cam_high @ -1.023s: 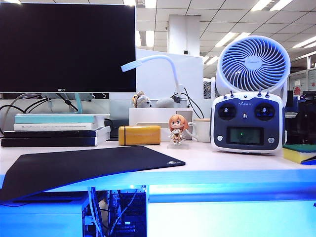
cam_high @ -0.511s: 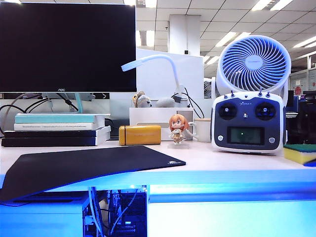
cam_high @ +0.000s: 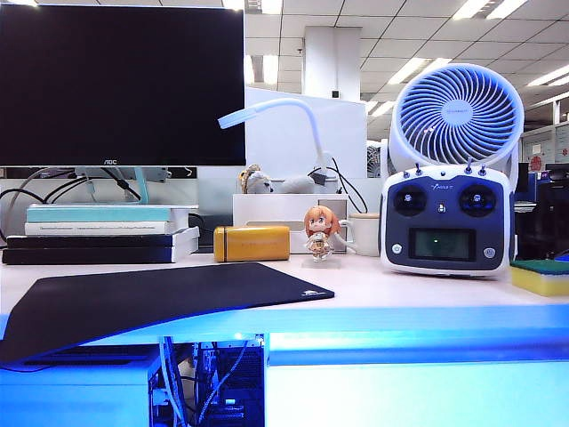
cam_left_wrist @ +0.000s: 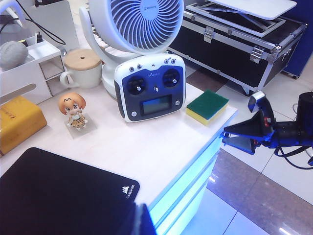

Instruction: Open the drawer, place the cleaning sponge inside, then close the drawer.

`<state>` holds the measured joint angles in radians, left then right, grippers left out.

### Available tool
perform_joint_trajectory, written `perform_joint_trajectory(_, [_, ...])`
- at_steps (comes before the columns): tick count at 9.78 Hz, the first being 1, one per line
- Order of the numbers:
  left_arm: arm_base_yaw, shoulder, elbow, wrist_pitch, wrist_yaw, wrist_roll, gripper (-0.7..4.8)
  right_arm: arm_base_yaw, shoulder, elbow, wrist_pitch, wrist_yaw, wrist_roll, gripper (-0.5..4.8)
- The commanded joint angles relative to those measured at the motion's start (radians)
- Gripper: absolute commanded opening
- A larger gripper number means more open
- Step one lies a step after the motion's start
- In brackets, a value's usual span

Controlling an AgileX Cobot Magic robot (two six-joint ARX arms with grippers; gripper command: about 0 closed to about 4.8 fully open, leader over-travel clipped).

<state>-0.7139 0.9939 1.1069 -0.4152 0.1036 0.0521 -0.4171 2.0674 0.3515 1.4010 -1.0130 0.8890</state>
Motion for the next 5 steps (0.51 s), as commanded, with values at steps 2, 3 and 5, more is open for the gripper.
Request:
perform_joint_trajectory(2, [0.0,-0.003,0.005,0.013,0.002,0.004,-0.05,0.018,-0.016,0.01,-0.014,0.073,0.021,4.79])
perform_joint_trajectory(3, [0.0,-0.003,0.005,0.013,0.002,0.004,-0.05,0.018,-0.015,0.015,-0.034,0.081,0.021,4.79])
perform_joint_trajectory(5, [0.0,-0.003,0.005,0.012,0.002,0.004,-0.05,0.038,-0.013,0.079,-0.108,0.105,0.022,4.79])
